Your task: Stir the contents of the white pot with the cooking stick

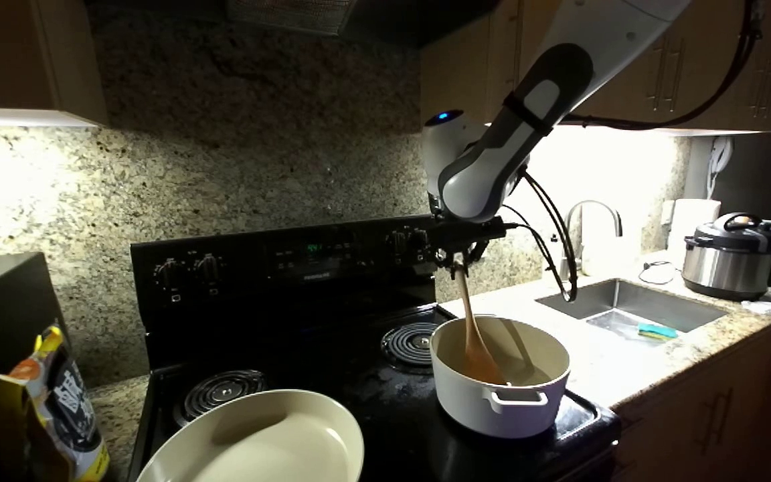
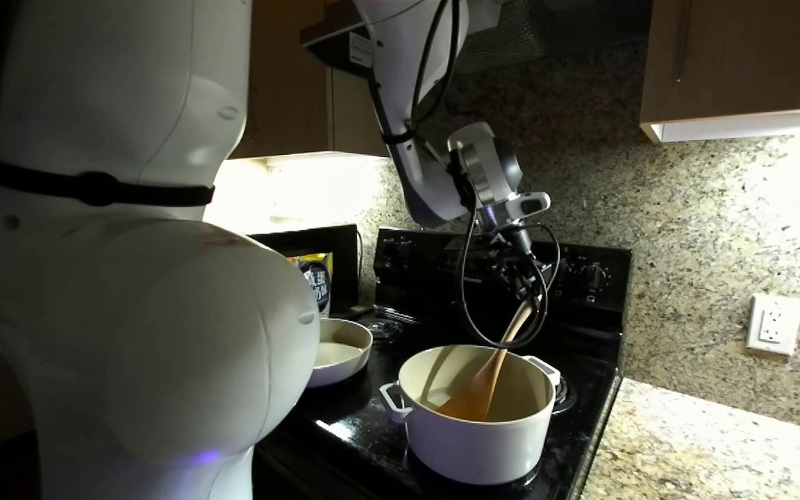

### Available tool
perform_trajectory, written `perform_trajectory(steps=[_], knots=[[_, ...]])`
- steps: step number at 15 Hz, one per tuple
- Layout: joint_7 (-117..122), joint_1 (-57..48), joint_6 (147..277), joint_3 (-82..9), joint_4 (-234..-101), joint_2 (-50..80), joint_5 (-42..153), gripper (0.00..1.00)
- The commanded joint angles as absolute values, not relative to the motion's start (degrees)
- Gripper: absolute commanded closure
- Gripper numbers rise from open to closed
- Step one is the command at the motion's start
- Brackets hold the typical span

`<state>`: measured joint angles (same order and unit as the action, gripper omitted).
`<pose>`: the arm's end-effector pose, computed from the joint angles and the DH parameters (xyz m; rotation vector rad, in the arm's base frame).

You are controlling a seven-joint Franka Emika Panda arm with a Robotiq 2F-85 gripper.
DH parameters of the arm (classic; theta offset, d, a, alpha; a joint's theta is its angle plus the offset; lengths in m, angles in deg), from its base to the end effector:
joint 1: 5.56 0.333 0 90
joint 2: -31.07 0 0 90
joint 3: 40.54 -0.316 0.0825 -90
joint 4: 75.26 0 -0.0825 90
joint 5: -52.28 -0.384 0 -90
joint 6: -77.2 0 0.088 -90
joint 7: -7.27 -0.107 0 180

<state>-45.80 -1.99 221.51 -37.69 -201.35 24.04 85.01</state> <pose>0.5632 0.0123 0.3454 2.7661 -0.6713 0.4902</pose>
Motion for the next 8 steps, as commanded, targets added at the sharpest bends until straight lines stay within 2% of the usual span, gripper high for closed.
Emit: perform_trajectory(steps=[1,8], knots=[[-42.74,-3.54,221.9,-37.04,-202.23,25.44,81.22,0.93],[-40.02,-6.01,221.85,-35.23,-201.11,23.32,73.78,0.93]])
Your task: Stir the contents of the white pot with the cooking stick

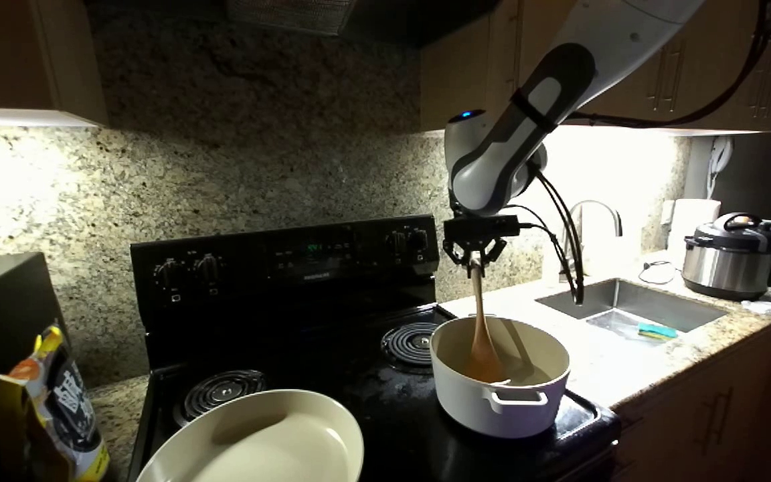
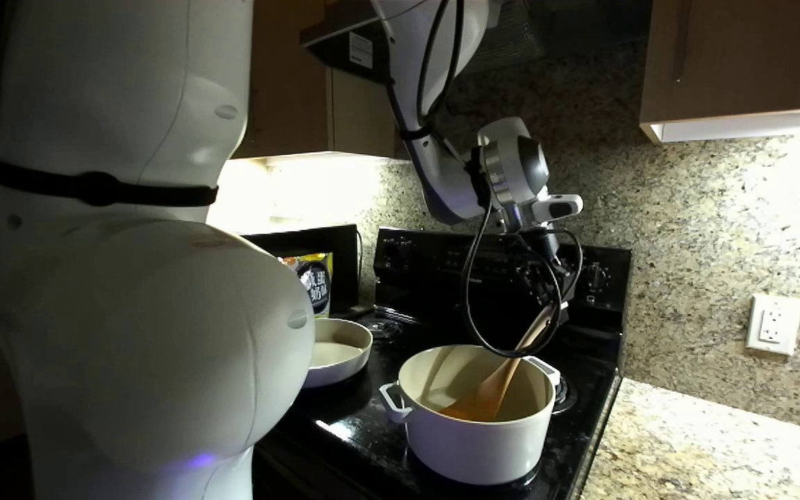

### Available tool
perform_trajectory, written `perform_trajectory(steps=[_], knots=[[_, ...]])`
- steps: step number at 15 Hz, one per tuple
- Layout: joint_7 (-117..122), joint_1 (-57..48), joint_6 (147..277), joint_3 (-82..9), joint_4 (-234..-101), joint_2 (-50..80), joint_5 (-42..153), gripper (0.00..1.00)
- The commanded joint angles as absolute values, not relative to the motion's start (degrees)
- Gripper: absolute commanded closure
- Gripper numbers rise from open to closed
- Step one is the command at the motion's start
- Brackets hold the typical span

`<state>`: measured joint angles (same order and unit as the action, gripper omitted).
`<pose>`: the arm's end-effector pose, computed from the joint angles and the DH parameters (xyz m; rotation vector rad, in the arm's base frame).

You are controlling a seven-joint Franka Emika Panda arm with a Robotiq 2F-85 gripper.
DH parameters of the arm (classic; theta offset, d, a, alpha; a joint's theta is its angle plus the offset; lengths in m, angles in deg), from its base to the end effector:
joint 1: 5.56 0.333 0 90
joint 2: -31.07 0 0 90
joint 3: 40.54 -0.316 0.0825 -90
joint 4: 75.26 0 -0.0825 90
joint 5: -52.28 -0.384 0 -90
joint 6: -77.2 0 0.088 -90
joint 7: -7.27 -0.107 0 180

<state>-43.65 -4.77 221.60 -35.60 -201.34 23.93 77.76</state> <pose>0.5628 -0.0363 0.3451 2.7692 -0.8880 0.4325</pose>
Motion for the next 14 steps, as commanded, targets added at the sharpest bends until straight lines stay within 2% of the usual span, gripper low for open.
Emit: perform_trajectory(steps=[1,12,13,14], knots=[[-39.56,-6.23,221.65,-34.97,-200.82,22.87,72.8,0.93],[-35.7,-7.05,219.95,-32.76,-196.9,17.14,64.31,0.93],[-35.64,-7.04,219.89,-32.65,-196.84,17.09,63.8,0.64],[-35.23,-7.09,219.96,-32.63,-196.93,17.22,63.03,0.47]])
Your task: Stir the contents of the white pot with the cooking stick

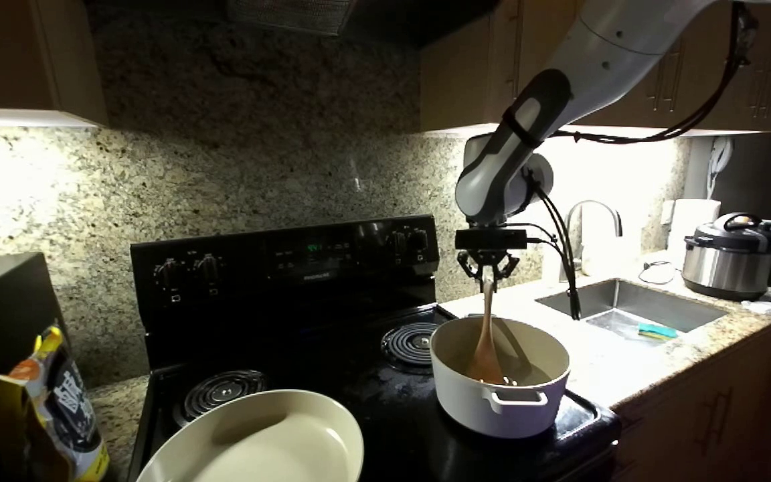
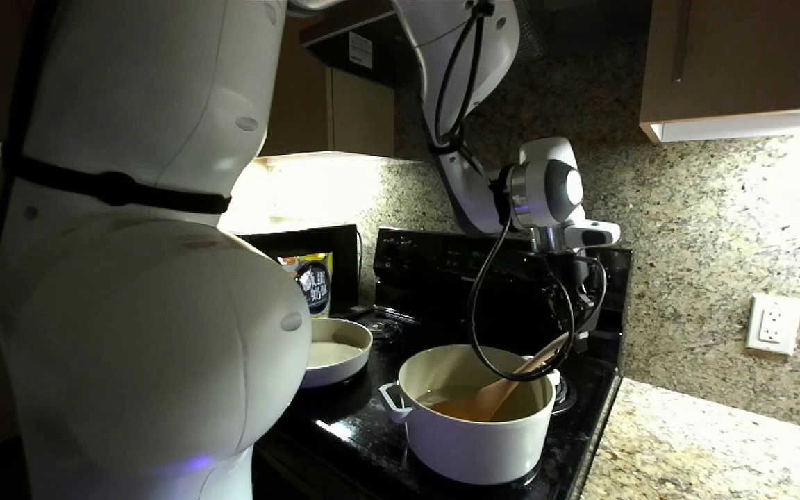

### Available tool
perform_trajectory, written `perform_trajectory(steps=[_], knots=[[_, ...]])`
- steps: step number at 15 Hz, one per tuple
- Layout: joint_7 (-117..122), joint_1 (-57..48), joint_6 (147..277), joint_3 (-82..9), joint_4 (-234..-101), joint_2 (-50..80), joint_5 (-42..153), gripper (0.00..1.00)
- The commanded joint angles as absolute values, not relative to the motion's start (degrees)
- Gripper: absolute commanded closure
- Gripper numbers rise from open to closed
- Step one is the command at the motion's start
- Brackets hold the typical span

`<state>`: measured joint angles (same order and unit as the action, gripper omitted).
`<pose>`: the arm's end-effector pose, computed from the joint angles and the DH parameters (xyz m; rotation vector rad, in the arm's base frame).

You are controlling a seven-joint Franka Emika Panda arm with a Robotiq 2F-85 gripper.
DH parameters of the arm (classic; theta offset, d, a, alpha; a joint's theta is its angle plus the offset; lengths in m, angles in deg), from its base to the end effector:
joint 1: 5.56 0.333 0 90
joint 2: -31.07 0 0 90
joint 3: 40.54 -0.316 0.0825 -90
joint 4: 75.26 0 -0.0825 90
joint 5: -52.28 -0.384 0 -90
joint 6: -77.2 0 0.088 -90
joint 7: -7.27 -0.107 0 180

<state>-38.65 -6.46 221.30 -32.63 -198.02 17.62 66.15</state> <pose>0.5744 -0.0856 0.3082 2.7797 -1.1143 0.2839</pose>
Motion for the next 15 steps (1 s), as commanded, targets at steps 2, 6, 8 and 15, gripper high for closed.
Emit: perform_trajectory(steps=[2,6,8,15], knots=[[-34.65,-7.1,220.32,-32.53,-197.32,17.66,62.2,0.34],[-33.31,-7.06,222.0,-32.45,-200.2,20.27,61.32,0.09],[-32.61,-7.21,223.0,-32.33,-202.1,22.0,61.42,0.01],[-9.34,-10.92,221.95,-32.57,-216.16,35.33,50.86,0.0]])
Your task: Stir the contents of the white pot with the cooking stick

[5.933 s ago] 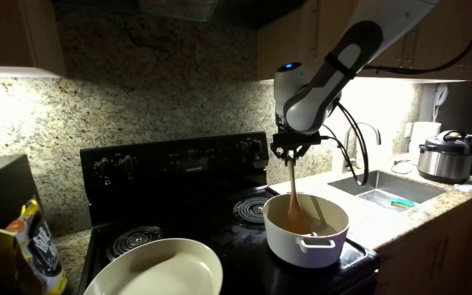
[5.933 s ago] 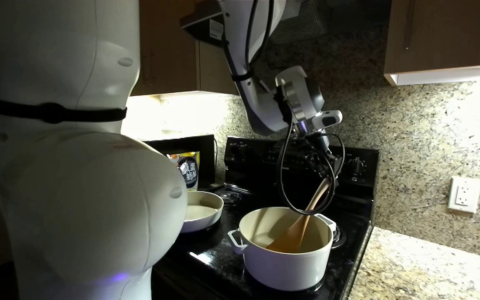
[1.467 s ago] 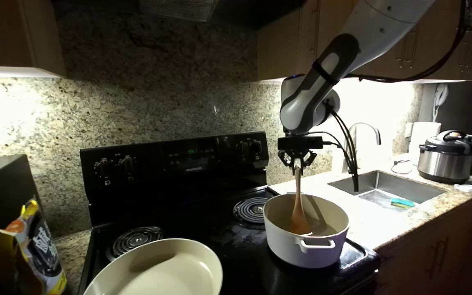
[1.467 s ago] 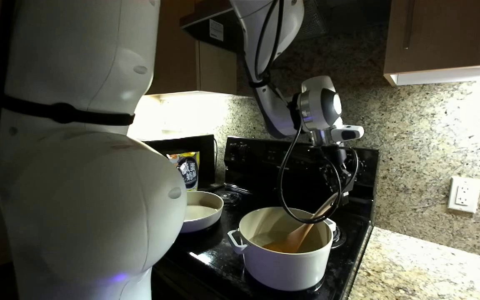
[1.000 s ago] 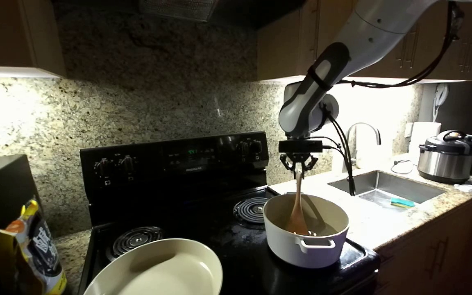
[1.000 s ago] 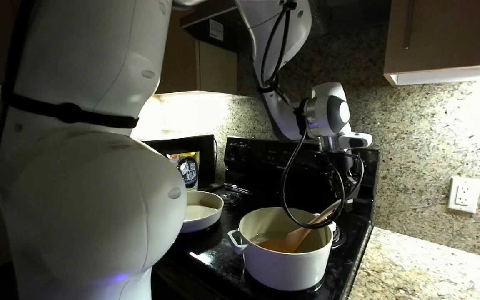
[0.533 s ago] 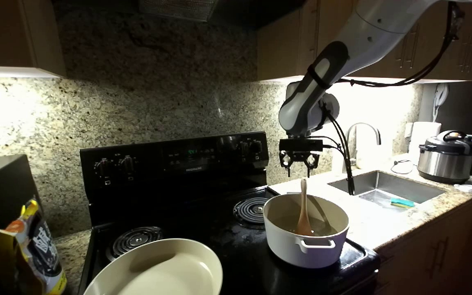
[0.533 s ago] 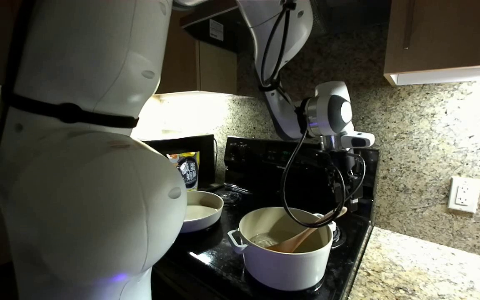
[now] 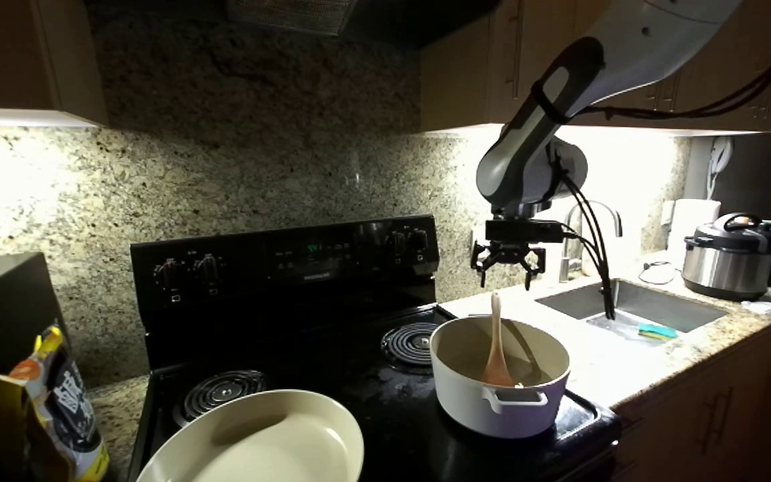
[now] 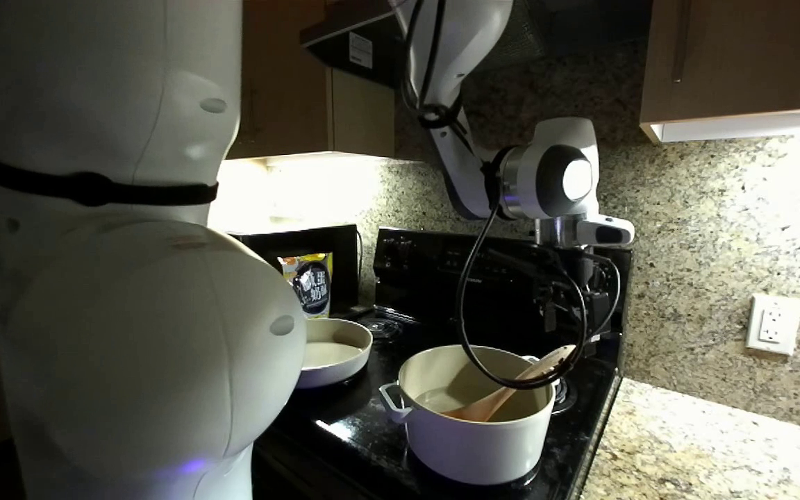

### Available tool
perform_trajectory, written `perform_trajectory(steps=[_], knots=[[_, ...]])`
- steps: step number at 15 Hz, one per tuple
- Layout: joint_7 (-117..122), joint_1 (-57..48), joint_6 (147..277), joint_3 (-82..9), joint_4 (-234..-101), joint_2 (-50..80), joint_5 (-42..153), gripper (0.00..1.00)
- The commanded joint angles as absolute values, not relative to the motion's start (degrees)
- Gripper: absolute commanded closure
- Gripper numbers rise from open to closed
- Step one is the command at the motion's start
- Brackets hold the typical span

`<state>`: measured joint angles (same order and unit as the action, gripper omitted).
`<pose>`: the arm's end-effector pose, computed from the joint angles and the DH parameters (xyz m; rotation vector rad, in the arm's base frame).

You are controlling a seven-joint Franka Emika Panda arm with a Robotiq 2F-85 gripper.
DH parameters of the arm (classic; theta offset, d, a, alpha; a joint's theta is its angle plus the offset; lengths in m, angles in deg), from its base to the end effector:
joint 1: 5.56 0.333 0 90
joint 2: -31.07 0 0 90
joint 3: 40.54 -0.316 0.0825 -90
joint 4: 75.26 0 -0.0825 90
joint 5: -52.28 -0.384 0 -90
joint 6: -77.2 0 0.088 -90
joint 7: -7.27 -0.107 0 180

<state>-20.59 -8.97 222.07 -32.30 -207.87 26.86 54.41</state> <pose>0.5197 -0.1066 0.3253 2.9516 -1.0103 0.2257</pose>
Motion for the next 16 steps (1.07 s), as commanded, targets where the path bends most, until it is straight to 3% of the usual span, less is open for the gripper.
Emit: perform_trajectory(steps=[1,9,16], knots=[[-5.32,-11.43,221.83,-32.14,-217.98,37.38,51.74,0.0],[16.5,-18.1,216.78,-28.46,-230.09,55.84,67.19,0.0],[33.99,-17.87,210.38,-26.28,-233.97,66.53,73.29,0.0]])
